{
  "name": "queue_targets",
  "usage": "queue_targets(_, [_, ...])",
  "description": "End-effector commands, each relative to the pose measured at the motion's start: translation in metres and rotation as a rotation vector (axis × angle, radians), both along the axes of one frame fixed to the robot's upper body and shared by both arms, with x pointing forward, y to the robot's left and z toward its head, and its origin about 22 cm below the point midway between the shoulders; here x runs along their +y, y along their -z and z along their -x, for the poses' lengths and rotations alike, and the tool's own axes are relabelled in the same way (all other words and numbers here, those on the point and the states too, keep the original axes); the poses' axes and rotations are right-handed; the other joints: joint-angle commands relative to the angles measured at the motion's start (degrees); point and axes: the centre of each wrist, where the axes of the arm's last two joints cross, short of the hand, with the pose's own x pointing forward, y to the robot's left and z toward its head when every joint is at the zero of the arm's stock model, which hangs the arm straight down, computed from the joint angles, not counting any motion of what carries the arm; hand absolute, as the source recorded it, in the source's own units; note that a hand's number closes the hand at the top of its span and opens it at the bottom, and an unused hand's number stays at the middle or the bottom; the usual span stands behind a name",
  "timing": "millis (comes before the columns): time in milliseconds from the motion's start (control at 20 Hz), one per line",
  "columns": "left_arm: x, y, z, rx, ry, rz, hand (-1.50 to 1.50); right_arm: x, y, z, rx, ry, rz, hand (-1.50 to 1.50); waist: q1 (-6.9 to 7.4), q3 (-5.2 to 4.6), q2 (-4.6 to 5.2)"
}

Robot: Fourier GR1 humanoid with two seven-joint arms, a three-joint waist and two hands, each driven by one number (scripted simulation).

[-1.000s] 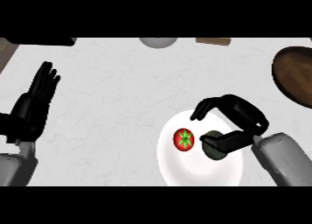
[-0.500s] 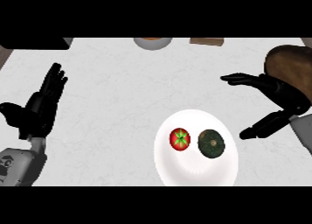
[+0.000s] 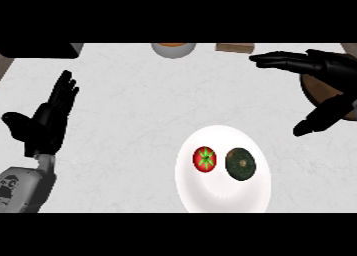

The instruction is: Pick the tomato from the plate and place it in the pan

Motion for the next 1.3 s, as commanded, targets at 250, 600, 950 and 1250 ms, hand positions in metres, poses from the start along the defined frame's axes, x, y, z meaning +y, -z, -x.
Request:
queue_targets(250, [0.01, 0.012, -0.011, 0.006, -0.017, -0.025, 0.0, 0.06, -0.034, 0.0, -0.027, -0.099, 0.034, -1.5, -0.64, -0.03, -0.03])
queue_targets(600, [0.002, -0.002, 0.004, -0.001, -0.018, 0.003, 0.0, 0.075, -0.015, 0.036, 0.065, -0.257, 0.079, -1.5, -0.78, 0.01, -0.26])
queue_targets(950, [-0.019, -0.018, 0.004, -0.01, -0.01, 0.0, 0.0, 0.09, 0.005, 0.069, 0.057, -0.145, 0.184, -1.5, -0.82, 0.02, -0.26])
queue_targets(1250, [0.008, -0.004, 0.016, -0.001, -0.024, -0.003, 0.0, 0.092, 0.006, 0.061, 0.07, -0.085, 0.214, -1.5, -0.53, 0.0, -0.14])
